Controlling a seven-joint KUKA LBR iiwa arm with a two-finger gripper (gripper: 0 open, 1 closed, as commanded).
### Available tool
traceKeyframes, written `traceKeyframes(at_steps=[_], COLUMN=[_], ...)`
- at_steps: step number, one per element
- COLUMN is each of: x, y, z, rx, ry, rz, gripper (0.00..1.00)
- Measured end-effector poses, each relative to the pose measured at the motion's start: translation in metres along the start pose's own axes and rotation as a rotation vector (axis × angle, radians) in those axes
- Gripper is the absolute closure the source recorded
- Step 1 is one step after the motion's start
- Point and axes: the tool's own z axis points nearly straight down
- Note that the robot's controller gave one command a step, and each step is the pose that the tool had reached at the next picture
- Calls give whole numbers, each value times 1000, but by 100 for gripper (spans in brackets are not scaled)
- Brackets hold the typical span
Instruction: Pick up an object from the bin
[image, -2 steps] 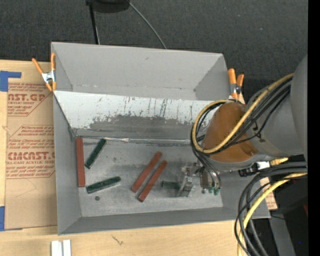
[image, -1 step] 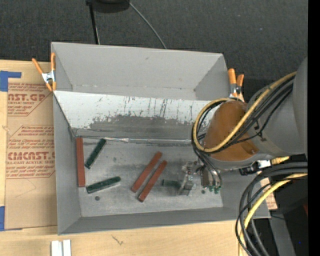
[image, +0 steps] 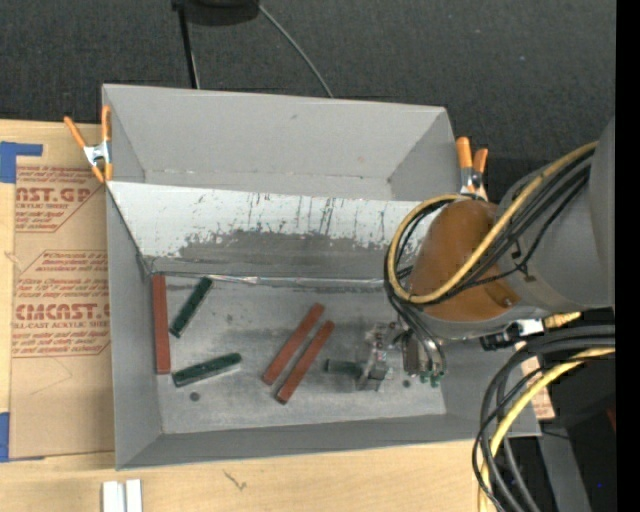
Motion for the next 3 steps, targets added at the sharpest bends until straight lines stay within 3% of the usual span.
traceKeyframes(at_steps=[3], x=[0], y=[0], z=[-31], rx=[0], ry=[0], rz=[0], gripper=[100])
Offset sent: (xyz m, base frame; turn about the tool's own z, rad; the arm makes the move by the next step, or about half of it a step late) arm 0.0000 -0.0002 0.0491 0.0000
